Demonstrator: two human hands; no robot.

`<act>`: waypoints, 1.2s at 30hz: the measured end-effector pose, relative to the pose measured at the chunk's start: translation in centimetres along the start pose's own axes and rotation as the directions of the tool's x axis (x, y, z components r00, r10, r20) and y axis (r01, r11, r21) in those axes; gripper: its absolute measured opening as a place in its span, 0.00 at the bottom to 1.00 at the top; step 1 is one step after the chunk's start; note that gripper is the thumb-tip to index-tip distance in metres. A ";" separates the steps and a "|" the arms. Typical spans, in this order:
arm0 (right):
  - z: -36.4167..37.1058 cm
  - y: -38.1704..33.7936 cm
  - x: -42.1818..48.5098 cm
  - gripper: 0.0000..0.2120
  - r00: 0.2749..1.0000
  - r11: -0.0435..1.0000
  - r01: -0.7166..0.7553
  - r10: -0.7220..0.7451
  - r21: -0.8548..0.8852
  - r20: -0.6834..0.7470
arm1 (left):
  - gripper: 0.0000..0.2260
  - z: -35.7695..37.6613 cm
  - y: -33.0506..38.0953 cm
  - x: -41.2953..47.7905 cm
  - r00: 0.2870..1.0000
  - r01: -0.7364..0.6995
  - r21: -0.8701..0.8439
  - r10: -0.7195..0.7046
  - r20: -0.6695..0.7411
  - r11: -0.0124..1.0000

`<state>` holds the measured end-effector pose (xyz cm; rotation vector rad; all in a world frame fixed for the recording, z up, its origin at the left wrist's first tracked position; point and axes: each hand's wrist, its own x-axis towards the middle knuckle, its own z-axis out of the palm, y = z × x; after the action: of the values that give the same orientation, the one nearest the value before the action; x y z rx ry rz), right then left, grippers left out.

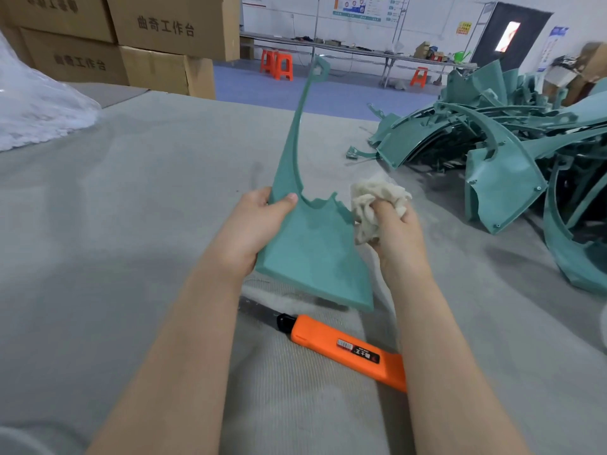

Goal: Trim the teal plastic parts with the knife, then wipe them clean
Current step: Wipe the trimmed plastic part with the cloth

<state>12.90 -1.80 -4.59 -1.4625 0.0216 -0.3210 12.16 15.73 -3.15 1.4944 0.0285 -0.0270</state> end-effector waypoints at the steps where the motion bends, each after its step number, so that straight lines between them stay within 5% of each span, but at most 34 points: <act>1: 0.3 0.0 -0.2 0.09 0.994 0.999 0.030 -0.026 -0.032 0.104 | 0.06 0.1 0.0 -0.1 1.000 0.011 0.008 -0.012 0.015 1.000; 3: 0.8 0.4 -0.4 0.08 0.973 0.984 0.064 -0.025 -0.165 0.228 | 0.06 0.2 0.0 -0.2 0.999 0.025 0.049 -0.027 0.043 0.999; 6: 1.1 1.0 0.0 0.10 0.981 0.914 0.150 -0.092 -0.377 0.169 | 0.06 0.2 0.1 -0.2 0.997 0.038 0.062 -0.042 0.065 0.997; 12: 1.2 1.6 0.1 0.06 0.983 0.834 0.183 -0.167 -0.521 0.078 | 0.08 0.2 0.3 -0.5 0.994 0.065 0.104 -0.074 0.082 0.992; 23: 1.6 0.8 -0.6 0.13 0.988 0.984 0.095 -0.074 -0.154 0.136 | 0.07 0.2 0.0 -0.3 0.994 0.066 0.146 -0.078 0.081 0.987; 29: 0.0 0.5 0.2 0.08 0.993 0.996 -0.093 0.092 -0.016 -0.073 | 0.07 0.0 -0.2 0.0 0.998 0.053 0.061 -0.055 0.027 0.997; 36: 0.7 0.7 -0.4 0.08 0.981 0.991 0.026 -0.001 -0.129 0.195 | 0.08 0.3 0.1 -0.3 0.999 0.043 0.070 -0.045 0.025 0.997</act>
<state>12.82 -0.97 -5.26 -1.6193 -0.1271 -0.1892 11.83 15.39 -3.03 1.5623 0.0393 -0.0838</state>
